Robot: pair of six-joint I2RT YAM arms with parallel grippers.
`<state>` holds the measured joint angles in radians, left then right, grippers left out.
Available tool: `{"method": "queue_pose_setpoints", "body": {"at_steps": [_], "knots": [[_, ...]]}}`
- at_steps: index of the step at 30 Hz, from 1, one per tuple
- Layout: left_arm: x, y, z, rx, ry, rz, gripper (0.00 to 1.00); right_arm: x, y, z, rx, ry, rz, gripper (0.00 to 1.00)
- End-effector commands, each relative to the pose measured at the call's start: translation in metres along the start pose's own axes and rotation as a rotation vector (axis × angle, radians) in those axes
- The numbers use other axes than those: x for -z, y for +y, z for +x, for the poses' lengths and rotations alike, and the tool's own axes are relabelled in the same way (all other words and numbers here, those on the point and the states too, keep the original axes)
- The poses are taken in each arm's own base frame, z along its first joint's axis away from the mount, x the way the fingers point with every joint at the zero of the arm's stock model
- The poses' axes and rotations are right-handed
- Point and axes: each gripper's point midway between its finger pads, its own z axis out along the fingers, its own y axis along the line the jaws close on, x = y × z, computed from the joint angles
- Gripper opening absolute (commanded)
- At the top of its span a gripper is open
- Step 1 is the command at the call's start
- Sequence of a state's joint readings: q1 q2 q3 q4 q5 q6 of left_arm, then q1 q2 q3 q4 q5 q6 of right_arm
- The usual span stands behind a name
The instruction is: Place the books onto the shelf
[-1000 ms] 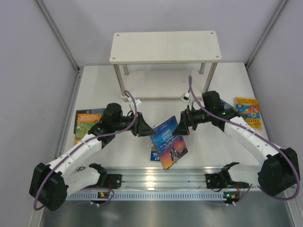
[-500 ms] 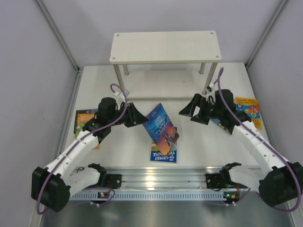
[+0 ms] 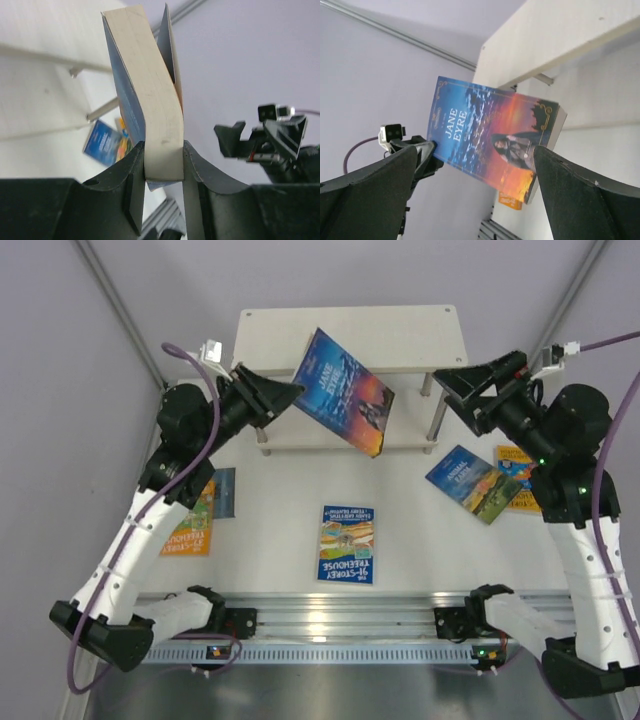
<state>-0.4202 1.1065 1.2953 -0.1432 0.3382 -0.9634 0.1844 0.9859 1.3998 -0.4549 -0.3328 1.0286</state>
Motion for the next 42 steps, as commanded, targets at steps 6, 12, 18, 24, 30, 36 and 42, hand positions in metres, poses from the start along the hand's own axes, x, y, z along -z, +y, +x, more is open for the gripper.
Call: {"method": "queue_pose_setpoints", "body": {"at_steps": [6, 12, 18, 24, 30, 36, 42], "knots": [[-0.009, -0.102, -0.140, 0.070, -0.493, 0.260, 0.00, -0.025, 0.027, -0.027, -0.090, -0.070, -0.101, 1.00], [-0.057, -0.087, -0.181, 0.123, -0.562, 0.252, 0.00, -0.055, 0.041, -0.044, 0.016, -0.073, -0.119, 0.96], [-0.099, -0.041, -0.208, 0.199, -0.601, 0.254, 0.00, -0.084, 0.042, -0.056, 0.180, -0.086, -0.076, 0.92], [-0.115, -0.005, -0.204, 0.162, -0.576, 0.208, 0.00, -0.113, 0.016, -0.050, 0.260, -0.058, -0.016, 0.88], [-0.113, 0.027, -0.177, 0.059, -0.507, 0.075, 0.50, -0.134, -0.005, -0.048, 0.381, -0.034, 0.050, 0.82], [-0.113, 0.041, -0.155, -0.105, -0.387, -0.016, 0.72, -0.143, -0.014, -0.050, 0.501, -0.021, 0.060, 0.74], [-0.107, 0.049, -0.149, -0.263, -0.318, -0.107, 0.73, -0.153, -0.007, -0.045, 0.559, 0.009, 0.001, 0.63]]}}
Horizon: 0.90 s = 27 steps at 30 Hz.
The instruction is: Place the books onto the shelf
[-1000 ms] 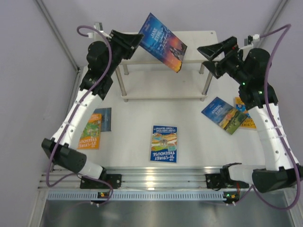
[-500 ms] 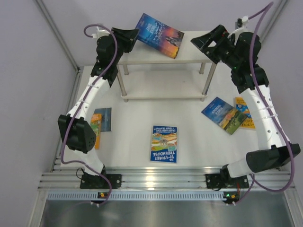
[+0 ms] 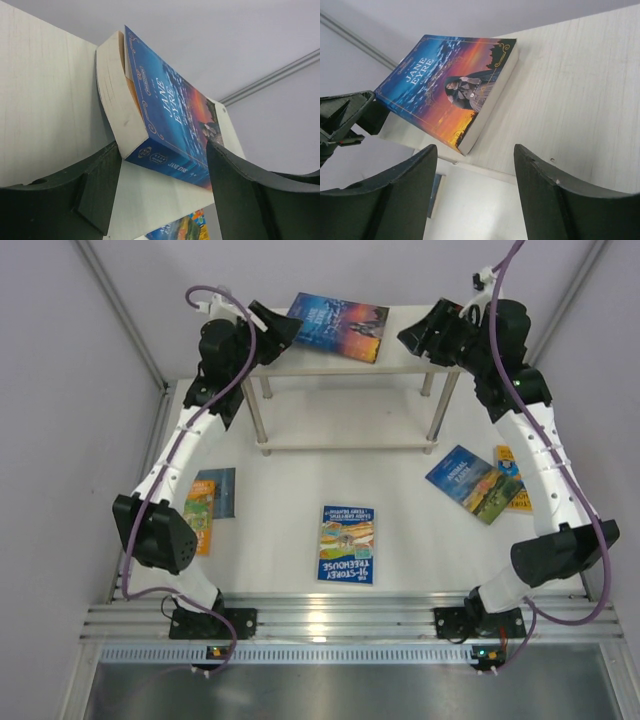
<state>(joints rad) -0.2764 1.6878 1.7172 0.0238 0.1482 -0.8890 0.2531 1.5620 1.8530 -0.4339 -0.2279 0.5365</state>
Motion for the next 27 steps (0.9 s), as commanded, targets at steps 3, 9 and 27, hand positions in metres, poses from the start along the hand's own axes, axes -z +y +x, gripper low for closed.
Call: {"method": "queue_pose_setpoints", "body": {"at_steps": [3, 9, 27], "knots": [[0.036, -0.044, -0.035, -0.223, -0.038, 0.058, 0.74, 0.004, 0.029, -0.024, 0.094, -0.072, -0.095, 0.60], [0.045, -0.031, -0.040, -0.315, 0.010, -0.006, 0.75, -0.006, 0.025, -0.021, -0.026, -0.071, -0.062, 0.53], [0.014, -0.011, -0.046, -0.229, 0.100, 0.079, 0.63, -0.052, 0.029, 0.007, -0.096, -0.035, -0.061, 0.49]]}}
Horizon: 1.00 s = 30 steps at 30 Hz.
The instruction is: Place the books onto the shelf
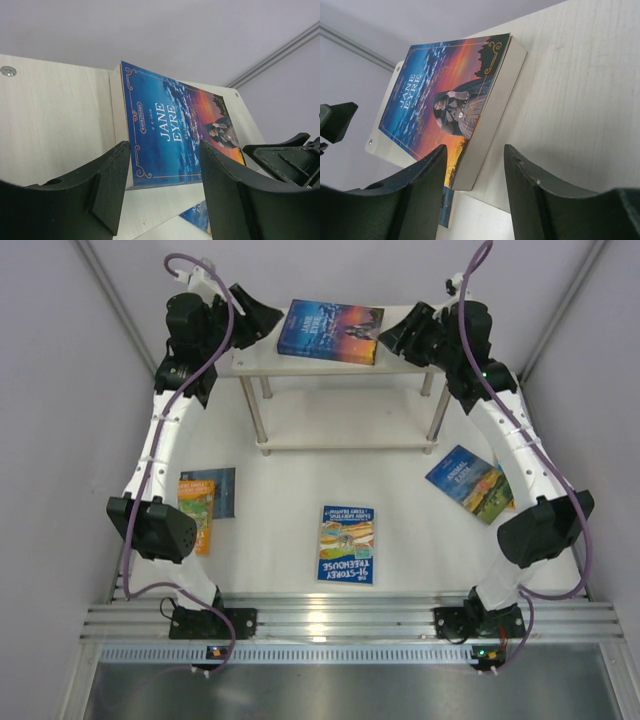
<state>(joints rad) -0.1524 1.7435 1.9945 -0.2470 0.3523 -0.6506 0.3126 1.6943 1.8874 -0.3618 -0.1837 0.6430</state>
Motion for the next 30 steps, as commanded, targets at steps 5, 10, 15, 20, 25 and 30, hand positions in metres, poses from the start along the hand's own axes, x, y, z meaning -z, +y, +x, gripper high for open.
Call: {"method": "queue_pose_setpoints", "body": {"at_steps": [5, 10, 15, 20, 25, 30], "knots": [[-0.007, -0.004, 0.012, 0.021, 0.028, 0.062, 0.61, -0.015, 0.030, -0.005, 0.012, -0.037, -0.072, 0.48], [-0.010, 0.001, 0.025, 0.037, 0.057, 0.060, 0.57, -0.023, 0.021, 0.000, 0.014, -0.031, -0.047, 0.47], [-0.014, 0.005, 0.036, 0.043, 0.083, 0.056, 0.51, -0.027, 0.014, 0.003, 0.029, -0.029, -0.028, 0.46], [-0.019, 0.012, 0.045, 0.044, 0.106, 0.034, 0.49, -0.026, 0.012, 0.002, 0.053, -0.036, -0.016, 0.45], [-0.022, 0.003, 0.059, 0.049, 0.140, 0.065, 0.41, -0.024, 0.010, -0.003, 0.087, -0.048, -0.011, 0.43], [-0.023, -0.007, 0.075, 0.043, 0.176, 0.091, 0.34, -0.024, 0.003, -0.006, 0.117, -0.046, -0.013, 0.43]]}}
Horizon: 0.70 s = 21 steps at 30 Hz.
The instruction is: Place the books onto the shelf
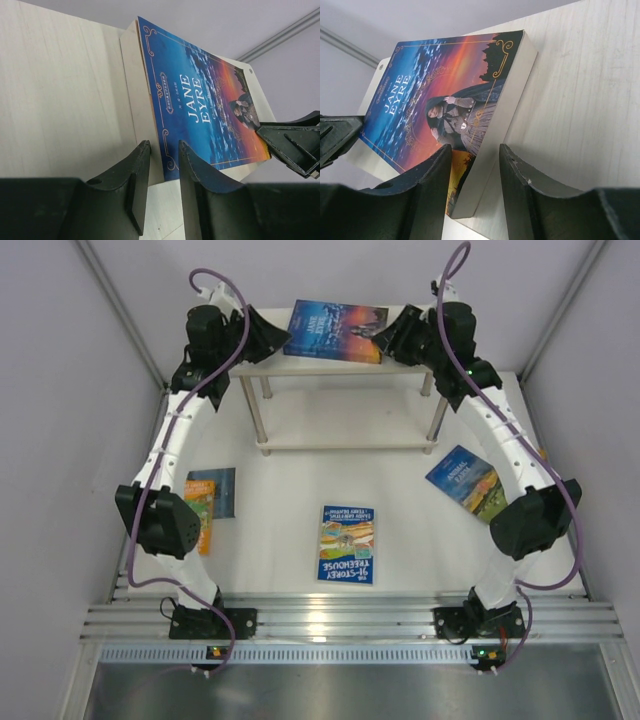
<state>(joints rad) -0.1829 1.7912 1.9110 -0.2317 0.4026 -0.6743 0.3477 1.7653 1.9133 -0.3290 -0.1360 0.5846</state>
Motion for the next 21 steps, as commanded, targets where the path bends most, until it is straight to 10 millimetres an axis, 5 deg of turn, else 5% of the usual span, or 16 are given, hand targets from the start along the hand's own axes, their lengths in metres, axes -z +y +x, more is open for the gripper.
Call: {"method": "queue_pose_setpoints", "body": {"at_steps": [1, 21], "knots": [[-0.006, -0.029, 0.024, -0.031, 0.053, 0.097, 0.33, 0.003, 0.007, -0.020, 0.059, -0.046, -0.032, 0.42], [-0.008, -0.057, 0.044, -0.077, 0.058, 0.152, 0.32, 0.007, -0.023, -0.037, 0.114, -0.056, -0.051, 0.36]]}}
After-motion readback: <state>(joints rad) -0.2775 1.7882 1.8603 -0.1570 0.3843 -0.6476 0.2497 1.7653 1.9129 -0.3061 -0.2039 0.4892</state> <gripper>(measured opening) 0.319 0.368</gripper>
